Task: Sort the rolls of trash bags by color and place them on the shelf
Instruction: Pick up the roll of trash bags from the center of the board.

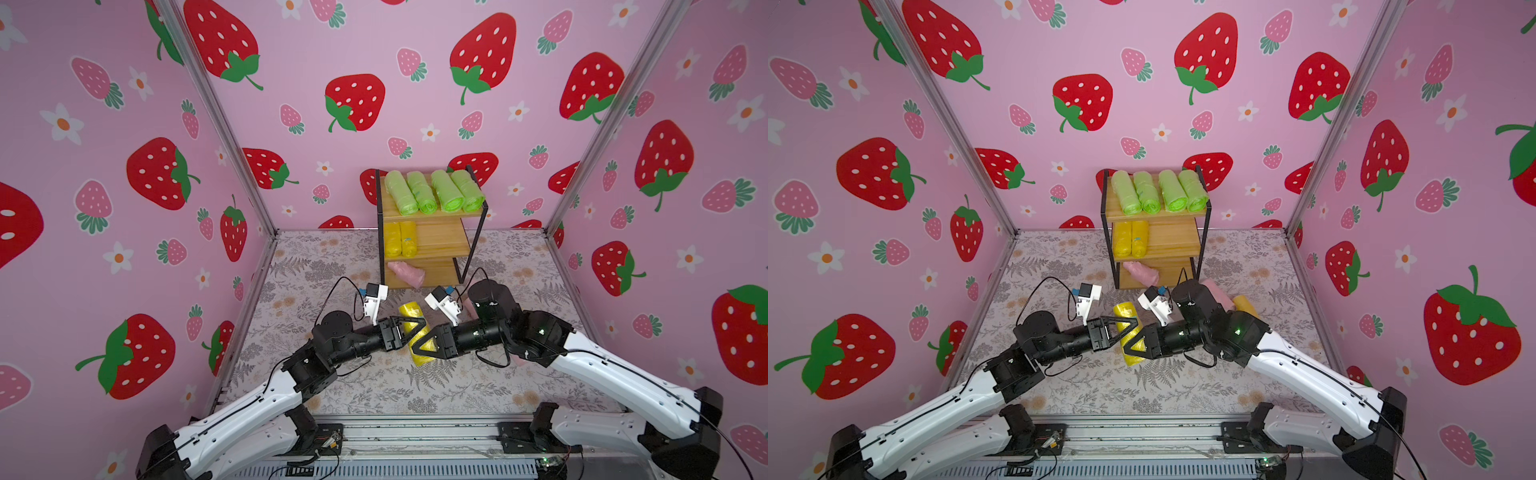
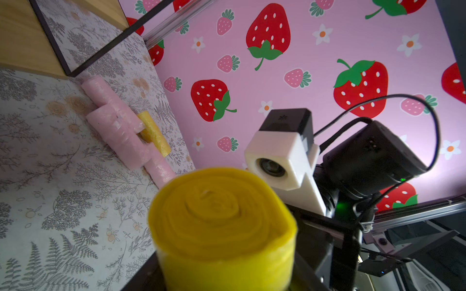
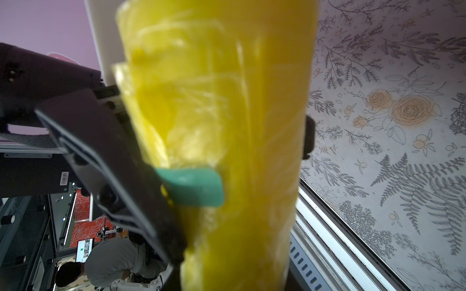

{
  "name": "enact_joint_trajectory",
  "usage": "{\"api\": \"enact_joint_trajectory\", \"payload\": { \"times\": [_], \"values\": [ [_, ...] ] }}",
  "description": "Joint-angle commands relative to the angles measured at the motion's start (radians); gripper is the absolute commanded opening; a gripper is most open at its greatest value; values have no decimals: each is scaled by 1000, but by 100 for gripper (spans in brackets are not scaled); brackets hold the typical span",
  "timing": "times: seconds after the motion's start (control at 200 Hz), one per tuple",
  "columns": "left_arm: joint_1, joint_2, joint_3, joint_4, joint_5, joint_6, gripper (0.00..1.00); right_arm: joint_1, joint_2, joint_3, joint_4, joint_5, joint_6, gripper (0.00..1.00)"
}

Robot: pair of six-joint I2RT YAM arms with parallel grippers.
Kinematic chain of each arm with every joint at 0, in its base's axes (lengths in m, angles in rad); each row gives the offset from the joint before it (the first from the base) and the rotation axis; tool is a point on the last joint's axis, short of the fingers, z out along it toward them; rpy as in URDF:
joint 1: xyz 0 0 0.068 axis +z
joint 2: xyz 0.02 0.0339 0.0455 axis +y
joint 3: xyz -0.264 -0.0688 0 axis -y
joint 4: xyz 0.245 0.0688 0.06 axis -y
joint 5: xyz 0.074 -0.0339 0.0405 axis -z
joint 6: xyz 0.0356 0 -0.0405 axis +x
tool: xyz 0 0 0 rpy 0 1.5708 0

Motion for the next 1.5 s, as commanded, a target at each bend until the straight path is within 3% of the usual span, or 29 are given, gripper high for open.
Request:
{"api": "enact_joint_trajectory", "payload": {
  "times": [0.0,0.085,0.095,0.125,0.165,0.24,0.31,0.39,0.6,0.805,1.001,1.221,1.291,1.401,1.496],
  "values": [
    [-2,1,42,19,20,-11,34,10,-8,48,28,11,-5,0],
    [-1,-8,42,8,17,-17,7,9,-8,55,4,37,-9,0],
    [-1,-10,41,3,15,-17,0,9,-7,56,1,41,-8,0],
    [-2,-15,41,-12,4,-21,0,9,-8,61,-13,53,-10,5],
    [-1,-25,36,-22,-13,-26,0,9,-6,69,-35,76,-11,21],
    [-2,-48,16,-21,-40,-42,0,9,-4,84,-66,110,-12,60],
    [-3,-70,5,-40,-81,-57,0,9,-10,92,-92,156,-9,81],
    [-2,-89,-6,-68,-125,-82,0,9,-30,87,-105,203,-3,89],
    [-3,-111,-61,-70,-244,-207,0,43,-102,1,-50,326,47,92],
    [-6,-90,-52,-93,-281,-232,0,104,-92,-58,84,326,82,97],
    [-9,-98,-53,-91,-283,-236,0,125,-36,-60,98,349,91,97],
    [-9,-110,-62,-95,-293,-243,0,137,19,-51,141,341,98,87],
    [-9,-111,-64,-95,-295,-246,0,139,28,-49,147,345,100,76],
    [-9,-115,-67,-97,-296,-249,0,141,24,-55,153,362,108,46],
    [-9,-117,-71,-96,-297,-250,0,141,17,-58,156,371,112,27]
  ]
}}
